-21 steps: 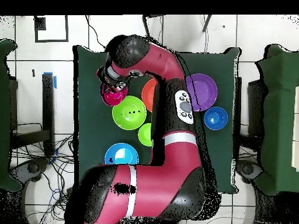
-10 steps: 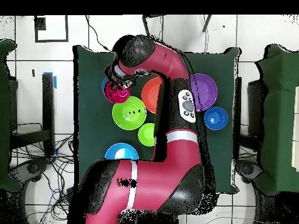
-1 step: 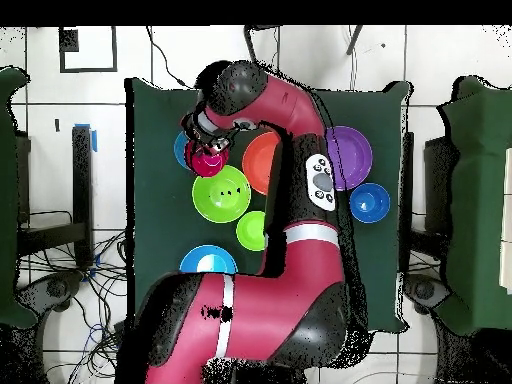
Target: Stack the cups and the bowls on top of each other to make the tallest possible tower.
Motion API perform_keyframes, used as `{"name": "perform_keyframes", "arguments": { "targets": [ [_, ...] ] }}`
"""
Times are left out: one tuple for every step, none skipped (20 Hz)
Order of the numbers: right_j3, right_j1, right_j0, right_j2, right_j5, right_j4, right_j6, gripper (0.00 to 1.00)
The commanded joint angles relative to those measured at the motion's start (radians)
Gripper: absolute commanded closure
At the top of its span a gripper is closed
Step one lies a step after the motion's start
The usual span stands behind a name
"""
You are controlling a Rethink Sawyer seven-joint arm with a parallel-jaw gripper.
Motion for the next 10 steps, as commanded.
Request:
{"name": "perform_keyframes", "arguments": {
  "targets": [
    [-0.035,0.015,0.026,0.029,0.045,0.012,0.176,1.00],
    [-0.039,0.016,0.026,0.028,0.048,0.012,0.176,1.00],
    [-0.036,0.016,0.025,0.028,0.046,0.014,0.173,1.00],
    [-0.033,0.015,0.024,0.028,0.045,0.015,0.170,1.00],
    [-0.031,0.015,0.024,0.028,0.045,0.017,0.168,1.00],
    [-0.031,0.015,0.024,0.028,0.047,0.017,0.167,1.00],
    [-0.036,0.018,0.024,0.028,0.048,0.017,0.165,1.00],
    [-0.035,0.018,0.023,0.029,0.045,0.018,0.163,1.00],
    [-0.034,0.018,0.023,0.029,0.044,0.018,0.161,1.00],
    [-0.033,0.019,0.023,0.030,0.043,0.018,0.160,1.00]
  ]
}}
